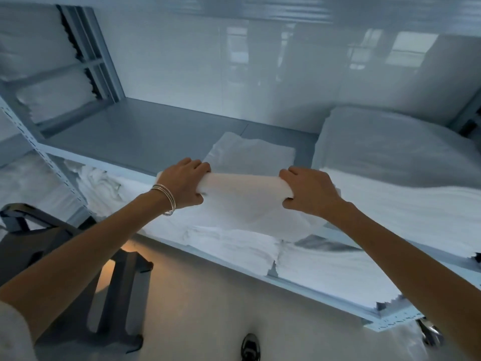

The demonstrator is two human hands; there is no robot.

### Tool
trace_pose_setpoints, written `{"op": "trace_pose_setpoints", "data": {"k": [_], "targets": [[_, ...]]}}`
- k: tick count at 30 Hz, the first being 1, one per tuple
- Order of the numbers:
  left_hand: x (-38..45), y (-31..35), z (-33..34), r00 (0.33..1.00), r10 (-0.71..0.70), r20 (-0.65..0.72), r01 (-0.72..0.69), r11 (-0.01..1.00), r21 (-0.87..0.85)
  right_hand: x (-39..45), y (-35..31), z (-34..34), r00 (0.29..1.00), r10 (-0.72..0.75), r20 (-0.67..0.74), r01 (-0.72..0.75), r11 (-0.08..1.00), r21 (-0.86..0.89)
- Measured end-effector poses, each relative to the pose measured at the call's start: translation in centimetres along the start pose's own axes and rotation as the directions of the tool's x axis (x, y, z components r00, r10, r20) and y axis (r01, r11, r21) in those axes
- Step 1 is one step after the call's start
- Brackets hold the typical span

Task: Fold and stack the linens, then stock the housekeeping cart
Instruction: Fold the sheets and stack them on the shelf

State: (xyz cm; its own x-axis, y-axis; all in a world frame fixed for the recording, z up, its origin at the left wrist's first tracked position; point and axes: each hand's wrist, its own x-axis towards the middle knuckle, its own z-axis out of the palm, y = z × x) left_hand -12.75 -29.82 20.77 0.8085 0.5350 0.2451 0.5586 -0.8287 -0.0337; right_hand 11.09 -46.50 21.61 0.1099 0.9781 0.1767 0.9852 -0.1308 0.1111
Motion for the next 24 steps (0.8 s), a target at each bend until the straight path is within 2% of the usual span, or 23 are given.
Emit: {"op": "trace_pose_setpoints", "data": {"k": [5,8,10,14,21,24], "targets": [[6.2,-2.8,-0.7,0.991,0.075,-0.113,-0.069,0.996,0.062,5.6,3.0,-0.7,0.997,-0.003,-0.073,0.003,1.0,0.0],[10.1,-4.1,-1.4,0.984,0.08,-0.161,-0.066,0.994,0.088,9.3,5.4,-0.7,0.978,-0.03,-0.207,0.033,0.999,0.012],[12.8,-4.9,-1.7,0.98,0.08,-0.183,-0.063,0.993,0.1,11.7,7.0,-0.6,0.955,-0.043,-0.293,0.042,0.999,-0.012],[18.6,-6.7,-2.0,0.966,0.137,-0.219,-0.108,0.984,0.142,16.5,10.0,-1.0,0.944,-0.054,-0.325,0.013,0.992,-0.129],[27.2,-9.1,0.4,0.872,0.32,-0.37,-0.168,0.907,0.387,22.9,14.0,0.1,0.89,-0.064,-0.452,-0.097,0.941,-0.325],[28.8,-10.4,5.4,0.762,0.412,-0.5,-0.197,0.883,0.427,23.1,13.9,4.3,0.864,-0.038,-0.501,-0.147,0.934,-0.325]]}}
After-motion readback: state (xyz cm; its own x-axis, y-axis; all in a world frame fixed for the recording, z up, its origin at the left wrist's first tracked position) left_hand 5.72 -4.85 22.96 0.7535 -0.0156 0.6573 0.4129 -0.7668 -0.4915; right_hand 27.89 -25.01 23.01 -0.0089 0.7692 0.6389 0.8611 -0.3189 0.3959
